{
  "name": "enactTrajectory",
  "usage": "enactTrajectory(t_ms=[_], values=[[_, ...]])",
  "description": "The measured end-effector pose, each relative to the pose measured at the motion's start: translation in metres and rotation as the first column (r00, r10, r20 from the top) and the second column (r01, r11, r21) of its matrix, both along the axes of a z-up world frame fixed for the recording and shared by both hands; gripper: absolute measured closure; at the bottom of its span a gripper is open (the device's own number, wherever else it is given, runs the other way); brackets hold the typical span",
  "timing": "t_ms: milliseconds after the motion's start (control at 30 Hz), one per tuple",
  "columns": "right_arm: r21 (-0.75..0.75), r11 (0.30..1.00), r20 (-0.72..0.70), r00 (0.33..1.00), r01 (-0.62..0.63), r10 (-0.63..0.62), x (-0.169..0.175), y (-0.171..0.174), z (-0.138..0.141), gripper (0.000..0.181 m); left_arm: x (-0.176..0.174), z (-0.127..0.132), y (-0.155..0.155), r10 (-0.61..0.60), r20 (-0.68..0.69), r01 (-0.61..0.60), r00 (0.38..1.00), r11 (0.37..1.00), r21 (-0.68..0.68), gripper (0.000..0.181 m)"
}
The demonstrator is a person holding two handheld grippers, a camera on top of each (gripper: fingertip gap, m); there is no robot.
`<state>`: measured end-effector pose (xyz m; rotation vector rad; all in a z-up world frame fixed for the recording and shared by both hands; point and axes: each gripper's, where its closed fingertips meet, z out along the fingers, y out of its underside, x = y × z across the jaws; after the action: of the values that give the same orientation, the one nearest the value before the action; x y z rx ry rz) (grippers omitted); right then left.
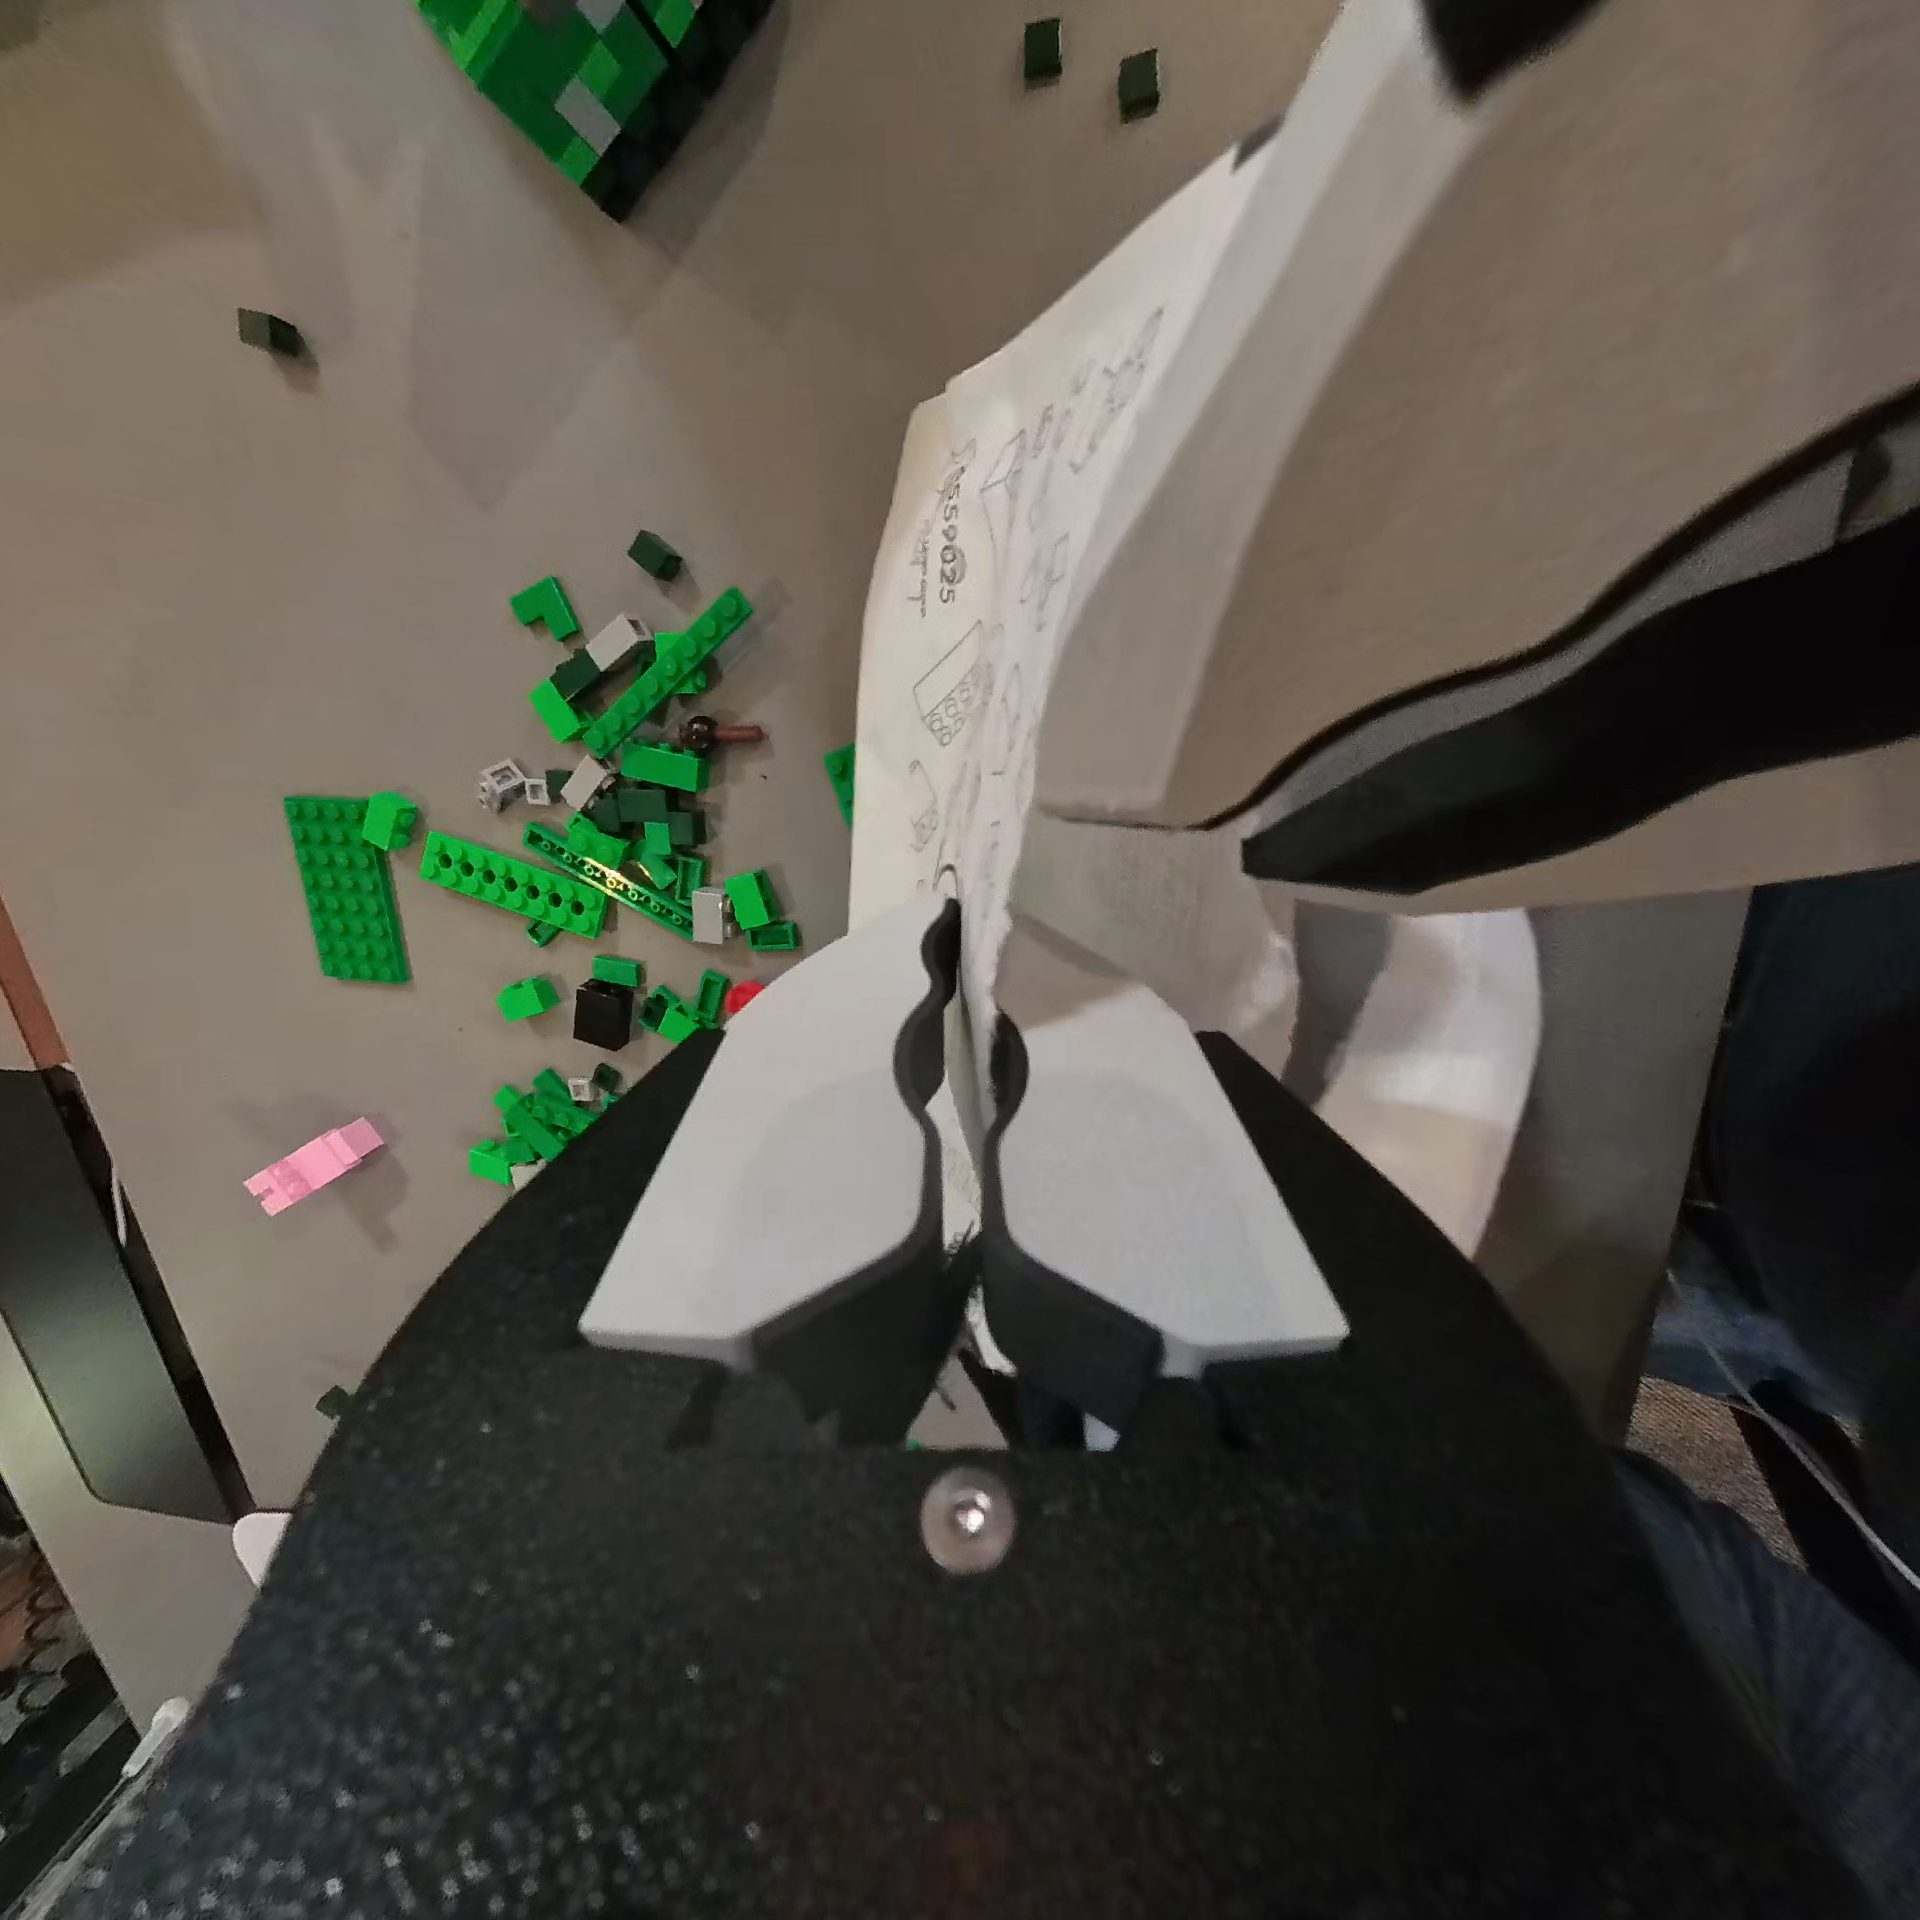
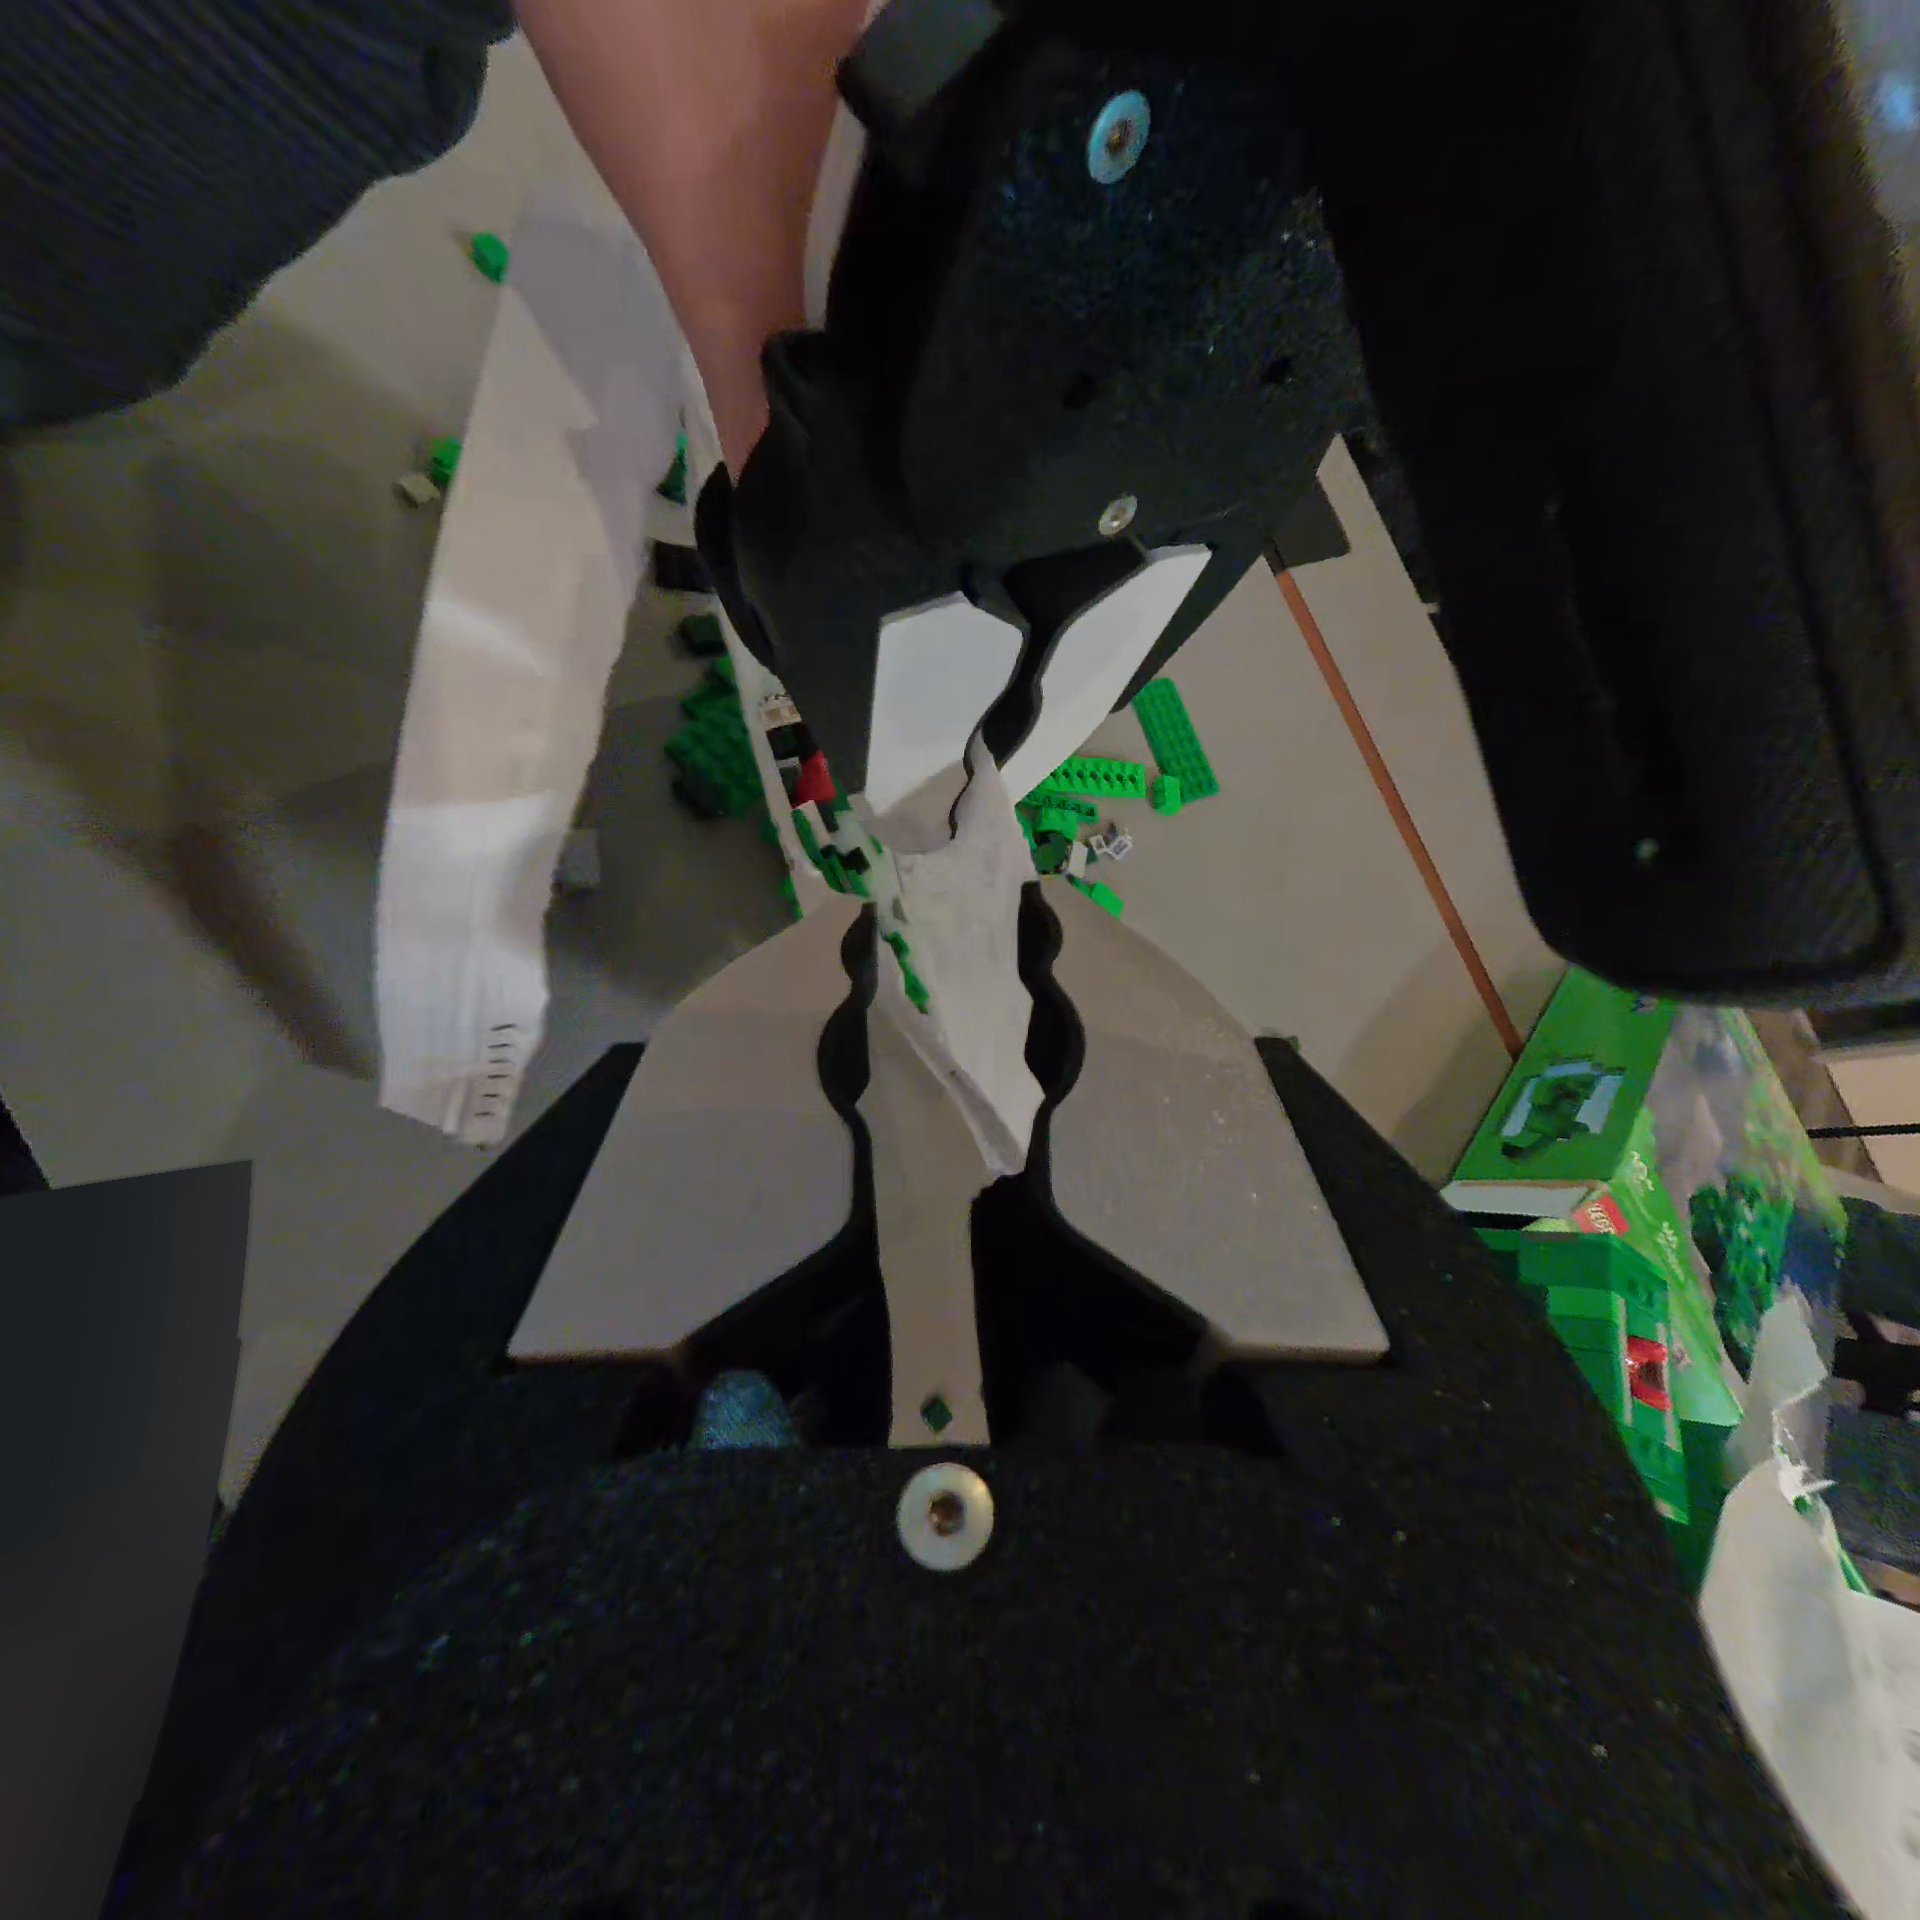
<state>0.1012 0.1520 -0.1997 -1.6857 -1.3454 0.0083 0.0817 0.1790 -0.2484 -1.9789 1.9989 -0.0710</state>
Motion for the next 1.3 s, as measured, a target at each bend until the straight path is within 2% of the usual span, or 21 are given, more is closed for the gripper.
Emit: enactTrajectory(t_ms=[33,167,233,300,367,433,500,600,800,1100,1167,1233,1300], values=[[0.005,1.000,0.010,1.000,0.001,-0.001,0.000,0.000,0.000,0.156,0.000,0.000,0.000,-0.003,-0.003,0.003,1.000,1.000,-0.001,0.180],[0.022,1.000,0.025,0.999,0.020,-0.020,0.012,-0.002,0.003,0.155,0.000,-0.001,-0.001,-0.007,-0.010,0.007,1.000,1.000,0.006,0.180],[0.051,0.993,0.016,0.995,0.102,-0.103,0.048,-0.001,0.013,0.151,-0.003,-0.001,0.000,-0.002,-0.015,0.002,1.000,1.000,0.005,0.181],[-0.001,0.979,-0.043,0.978,0.204,-0.203,0.099,-0.001,0.015,0.152,-0.006,0.000,0.001,-0.004,-0.016,0.004,1.000,1.000,0.008,0.181],[-0.155,0.944,-0.068,0.950,0.290,-0.303,0.153,0.000,-0.011,0.150,-0.008,0.002,0.002,-0.003,-0.007,0.003,1.000,1.000,0.009,0.181],[-0.306,0.879,-0.045,0.917,0.365,-0.396,0.201,0.001,-0.052,0.146,-0.009,0.004,0.002,-0.003,-0.003,0.003,1.000,1.000,0.012,0.181],[-0.411,0.842,-0.078,0.907,0.349,-0.415,0.222,0.000,-0.082,0.146,-0.009,0.004,0.002,-0.007,-0.009,0.007,1.000,1.000,0.016,0.181],[-0.472,0.825,-0.147,0.895,0.312,-0.422,0.224,0.005,-0.106,0.154,-0.008,0.002,0.001,-0.016,-0.017,0.016,1.000,1.000,0.018,0.181],[-0.523,0.782,-0.100,0.886,0.340,-0.452,0.220,0.017,-0.133,0.161,-0.005,0.000,-0.002,-0.029,-0.032,0.029,0.999,0.999,0.023,0.181],[-0.557,0.765,-0.125,0.878,0.324,-0.463,0.214,0.023,-0.134,0.173,0.000,0.000,-0.002,-0.068,-0.034,0.070,0.997,0.996,0.055,0.181],[-0.528,0.801,-0.180,0.884,0.283,-0.431,0.203,0.025,-0.121,0.173,0.002,-0.001,-0.003,-0.077,-0.034,0.079,0.996,0.996,0.049,0.181],[-0.477,0.865,-0.340,0.875,0.156,-0.345,0.171,0.024,-0.085,0.174,0.003,-0.003,-0.003,-0.087,-0.045,0.090,0.995,0.995,0.050,0.181],[-0.369,0.929,-0.445,0.871,0.034,-0.209,0.134,0.016,-0.047,0.174,0.004,-0.004,-0.004,-0.085,-0.048,0.087,0.995,0.995,0.047,0.181]])
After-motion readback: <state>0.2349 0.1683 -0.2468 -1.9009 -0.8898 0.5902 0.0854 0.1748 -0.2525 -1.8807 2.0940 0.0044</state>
